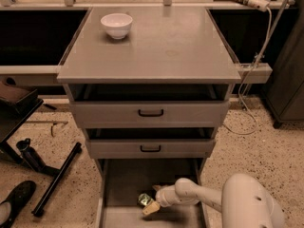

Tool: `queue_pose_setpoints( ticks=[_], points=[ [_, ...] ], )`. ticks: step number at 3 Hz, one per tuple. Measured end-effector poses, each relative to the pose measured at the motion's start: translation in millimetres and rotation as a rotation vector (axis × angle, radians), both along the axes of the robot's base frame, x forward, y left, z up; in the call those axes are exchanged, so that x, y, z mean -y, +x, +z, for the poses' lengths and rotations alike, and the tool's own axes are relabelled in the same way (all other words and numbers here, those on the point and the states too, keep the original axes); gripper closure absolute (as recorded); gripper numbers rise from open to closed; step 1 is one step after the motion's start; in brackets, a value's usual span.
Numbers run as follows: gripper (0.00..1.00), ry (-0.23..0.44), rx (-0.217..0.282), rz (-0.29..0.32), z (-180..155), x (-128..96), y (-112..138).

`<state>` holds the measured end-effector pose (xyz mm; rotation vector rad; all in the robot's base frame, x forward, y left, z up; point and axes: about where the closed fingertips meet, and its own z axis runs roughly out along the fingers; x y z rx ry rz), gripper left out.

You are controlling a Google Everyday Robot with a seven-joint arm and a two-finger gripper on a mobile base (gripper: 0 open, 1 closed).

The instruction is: Pick green can from bottom drawer and place on counter

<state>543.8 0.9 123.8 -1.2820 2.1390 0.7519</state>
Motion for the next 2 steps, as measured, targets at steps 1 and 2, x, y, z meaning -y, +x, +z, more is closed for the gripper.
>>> queue_pose_setpoints(
  ticks=[1,2],
  points=[
    [0.42,0.0,0.0,0.0,0.0,0.0,0.0],
    [0.65,0.0,0.0,0.0,0.1,-0.1,-0.2]
  ],
)
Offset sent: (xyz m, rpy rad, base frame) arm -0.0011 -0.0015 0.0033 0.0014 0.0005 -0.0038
